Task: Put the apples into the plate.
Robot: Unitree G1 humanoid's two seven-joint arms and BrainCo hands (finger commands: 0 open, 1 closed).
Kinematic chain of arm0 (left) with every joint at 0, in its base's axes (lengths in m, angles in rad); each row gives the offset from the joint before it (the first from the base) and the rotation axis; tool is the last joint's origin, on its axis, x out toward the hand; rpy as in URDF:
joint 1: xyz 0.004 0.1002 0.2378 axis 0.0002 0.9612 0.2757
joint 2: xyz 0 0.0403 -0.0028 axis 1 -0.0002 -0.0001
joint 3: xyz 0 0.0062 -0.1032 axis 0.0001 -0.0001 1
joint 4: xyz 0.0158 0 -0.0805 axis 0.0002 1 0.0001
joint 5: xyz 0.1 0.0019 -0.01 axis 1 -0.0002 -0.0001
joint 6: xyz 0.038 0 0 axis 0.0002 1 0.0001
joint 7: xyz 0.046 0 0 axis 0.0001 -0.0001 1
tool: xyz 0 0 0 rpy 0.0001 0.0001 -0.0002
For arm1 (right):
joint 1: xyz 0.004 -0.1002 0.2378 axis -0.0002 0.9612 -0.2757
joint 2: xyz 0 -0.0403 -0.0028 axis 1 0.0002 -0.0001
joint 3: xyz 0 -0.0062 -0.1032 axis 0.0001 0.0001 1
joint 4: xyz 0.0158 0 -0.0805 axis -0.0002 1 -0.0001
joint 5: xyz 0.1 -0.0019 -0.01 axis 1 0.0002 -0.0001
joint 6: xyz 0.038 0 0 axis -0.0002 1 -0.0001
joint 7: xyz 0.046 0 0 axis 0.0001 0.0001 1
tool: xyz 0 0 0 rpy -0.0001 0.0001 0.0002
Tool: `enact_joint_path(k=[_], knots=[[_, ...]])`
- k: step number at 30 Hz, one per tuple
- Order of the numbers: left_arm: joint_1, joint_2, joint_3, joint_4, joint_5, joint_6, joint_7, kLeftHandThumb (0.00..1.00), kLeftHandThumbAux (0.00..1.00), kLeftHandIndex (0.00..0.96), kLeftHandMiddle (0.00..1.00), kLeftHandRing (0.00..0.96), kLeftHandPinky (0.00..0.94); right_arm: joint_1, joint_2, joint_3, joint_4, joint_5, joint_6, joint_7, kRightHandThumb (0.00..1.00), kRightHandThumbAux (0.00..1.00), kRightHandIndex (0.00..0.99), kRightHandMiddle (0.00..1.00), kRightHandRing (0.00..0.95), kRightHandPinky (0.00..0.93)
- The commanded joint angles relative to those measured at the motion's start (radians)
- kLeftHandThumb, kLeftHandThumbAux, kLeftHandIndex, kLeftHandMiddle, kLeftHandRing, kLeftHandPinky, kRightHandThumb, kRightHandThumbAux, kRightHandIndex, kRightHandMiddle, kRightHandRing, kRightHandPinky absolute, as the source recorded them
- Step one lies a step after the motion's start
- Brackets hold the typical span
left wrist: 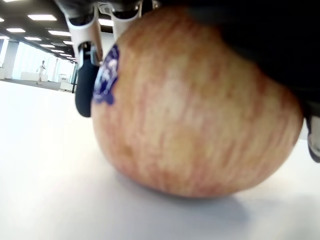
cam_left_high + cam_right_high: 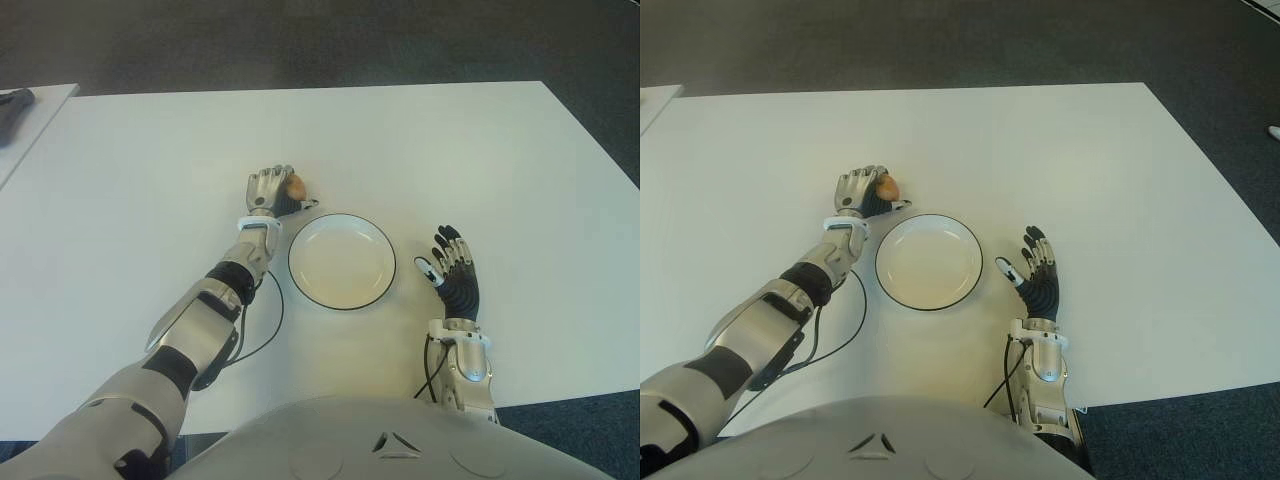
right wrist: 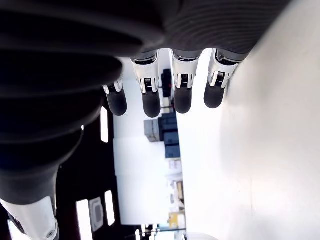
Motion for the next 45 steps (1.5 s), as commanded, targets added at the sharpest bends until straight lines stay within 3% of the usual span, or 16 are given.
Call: enact_joint_path(k=[1,7,9,12,16,19,24,28,30,34,45], knots=[[0.090,0.015,0.001,-0.145,-0.011,0.052,-0.113,0.862,0.659,0.454,0.486,0.789,0.677,0.048,0.011,-0.012,0.082,0.014,0.115,-0.008,0.268,0.675,0.114,0.132,0.085,0.084],[0.144,0.072,0.042,-0.431,0.000,0.134,-0.209,0.863,0.658,0.455,0.490,0.779,0.610,0.045,0.016,-0.012,0.093,0.014,0.106,-0.008,0.271,0.666,0.115,0.130,0.085,0.080],[0.170,0.087,0.064,-0.557,0.006,0.158,-0.242,0.861,0.661,0.444,0.488,0.763,0.495,0.043,0.020,-0.012,0.099,0.014,0.097,-0.009,0.271,0.670,0.118,0.136,0.094,0.110],[0.193,0.088,0.071,-0.665,0.025,0.184,-0.264,0.857,0.665,0.418,0.497,0.754,0.412,0.040,0.022,-0.012,0.108,0.012,0.090,-0.012,0.273,0.674,0.119,0.139,0.102,0.130],[0.226,0.088,0.067,-0.780,0.050,0.214,-0.296,0.857,0.666,0.409,0.508,0.758,0.434,0.039,0.026,-0.009,0.114,0.010,0.084,-0.014,0.277,0.675,0.117,0.139,0.107,0.133],[0.257,0.086,0.058,-0.883,0.077,0.244,-0.340,0.953,0.662,0.416,0.521,0.771,0.437,0.038,0.027,-0.009,0.115,0.011,0.081,-0.014,0.284,0.682,0.120,0.142,0.116,0.150],[0.303,0.097,0.050,-1.046,0.122,0.275,-0.440,0.992,0.659,0.422,0.526,0.789,0.441,0.039,0.032,-0.006,0.119,0.004,0.071,-0.022,0.289,0.692,0.122,0.144,0.123,0.151],[0.339,0.098,0.054,-1.113,0.143,0.287,-0.499,0.998,0.657,0.422,0.522,0.799,0.465,0.043,0.034,-0.001,0.116,-0.001,0.070,-0.030,0.288,0.695,0.120,0.135,0.110,0.125],[0.374,0.095,0.048,-1.152,0.158,0.293,-0.519,0.916,0.660,0.418,0.523,0.812,0.663,0.047,0.034,0.004,0.111,-0.004,0.074,-0.032,0.282,0.694,0.116,0.128,0.102,0.116],[0.443,0.087,0.032,-1.219,0.188,0.298,-0.541,0.874,0.662,0.415,0.526,0.825,0.769,0.047,0.032,0.009,0.110,-0.005,0.079,-0.034,0.268,0.693,0.109,0.123,0.098,0.122],[0.544,0.074,-0.003,-1.311,0.268,0.264,-0.546,0.859,0.662,0.411,0.532,0.839,0.813,0.032,0.024,0.009,0.138,-0.007,0.060,-0.032,0.285,0.686,0.116,0.156,0.139,0.169]])
